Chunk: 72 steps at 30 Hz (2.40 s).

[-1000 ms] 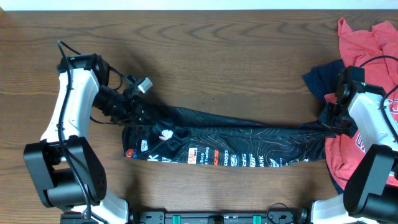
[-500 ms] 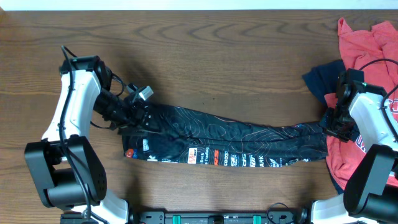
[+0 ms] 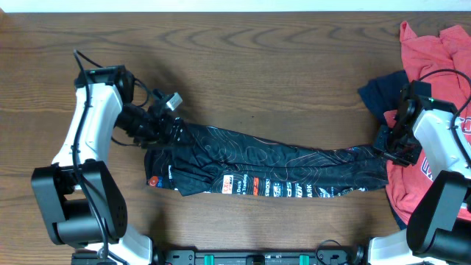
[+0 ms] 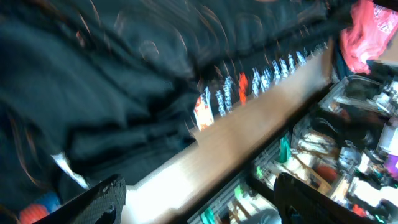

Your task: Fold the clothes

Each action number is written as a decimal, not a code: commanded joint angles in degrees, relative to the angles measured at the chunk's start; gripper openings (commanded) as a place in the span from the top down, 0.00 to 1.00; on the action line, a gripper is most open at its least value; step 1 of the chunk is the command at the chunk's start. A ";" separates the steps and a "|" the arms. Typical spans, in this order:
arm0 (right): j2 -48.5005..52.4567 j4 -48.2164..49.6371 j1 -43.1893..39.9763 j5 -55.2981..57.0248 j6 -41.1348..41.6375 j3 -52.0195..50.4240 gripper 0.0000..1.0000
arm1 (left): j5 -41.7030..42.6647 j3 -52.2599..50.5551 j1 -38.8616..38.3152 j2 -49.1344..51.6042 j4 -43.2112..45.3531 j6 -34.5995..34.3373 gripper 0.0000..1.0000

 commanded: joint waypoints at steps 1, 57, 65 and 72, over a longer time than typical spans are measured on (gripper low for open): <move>-0.20 -0.24 -0.26 -2.58 -2.45 0.22 0.60 | -1.66 -3.08 -1.09 -0.81 4.68 -7.26 0.23; -0.04 18.32 11.56 -22.71 -15.87 -14.71 0.25 | -10.86 -18.75 15.52 -20.35 31.65 -37.11 0.02; -0.04 23.52 14.82 -24.55 -14.49 -17.05 0.99 | -10.88 -18.82 15.52 -20.31 27.65 -36.41 0.02; -0.94 18.43 10.60 -9.11 -10.88 -10.21 0.99 | -10.86 -18.82 15.52 -20.33 24.41 -35.52 0.02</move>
